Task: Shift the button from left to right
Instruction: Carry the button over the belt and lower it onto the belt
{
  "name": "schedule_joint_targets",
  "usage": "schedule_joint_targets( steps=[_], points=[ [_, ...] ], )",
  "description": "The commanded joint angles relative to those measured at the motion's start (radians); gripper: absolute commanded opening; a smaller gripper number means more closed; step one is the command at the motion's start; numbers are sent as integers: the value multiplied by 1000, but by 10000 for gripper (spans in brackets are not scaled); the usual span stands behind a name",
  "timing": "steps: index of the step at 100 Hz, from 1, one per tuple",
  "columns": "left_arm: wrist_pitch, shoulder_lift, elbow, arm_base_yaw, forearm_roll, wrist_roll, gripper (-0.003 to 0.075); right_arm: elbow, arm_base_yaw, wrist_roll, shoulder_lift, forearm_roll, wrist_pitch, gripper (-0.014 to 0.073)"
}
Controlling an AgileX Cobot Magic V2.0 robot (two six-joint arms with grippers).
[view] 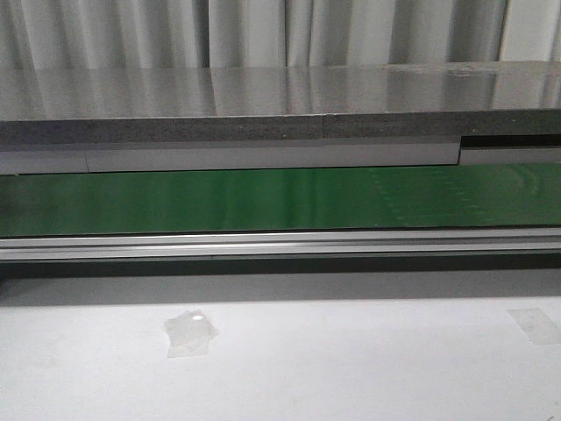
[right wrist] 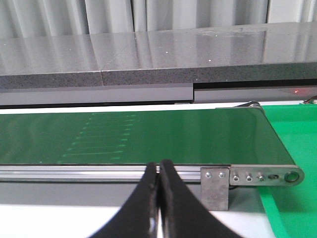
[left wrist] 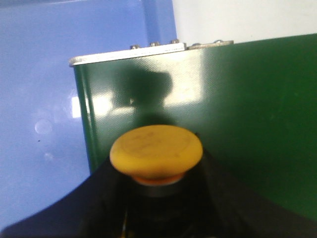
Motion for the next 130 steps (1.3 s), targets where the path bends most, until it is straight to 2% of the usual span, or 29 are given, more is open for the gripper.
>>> schedule_joint_targets(
  steps=[1, 11, 26, 33, 43, 68, 109, 130],
  points=[
    [2, -25, -24, -6, -8, -2, 227, -15, 0, -2, -20, -6, -83, -68],
    [9, -6, -24, -6, -17, -2, 354, -15, 0, -2, -20, -6, -83, -68],
    [4, -11, -26, -6, -24, -2, 592, -15, 0, -2, -20, -6, -83, -68],
    [4, -11, -26, -6, -31, -2, 640, -15, 0, -2, -20, -6, -83, -68],
    [9, -18, -26, -6, -68, 1, 643, -15, 0, -2, -20, -6, -83, -68],
    [24, -95, -26, -6, -266, 122, 642, -15, 0, -2, -20, -6, -83, -68],
    [-13, -347, -22, -7, -277, 144, 642, -15, 0, -2, -20, -6, -83, -68],
    [-180, -576, 104, -7, -312, 181, 641, -15, 0, -2, -20, -6, -83, -68]
  ],
)
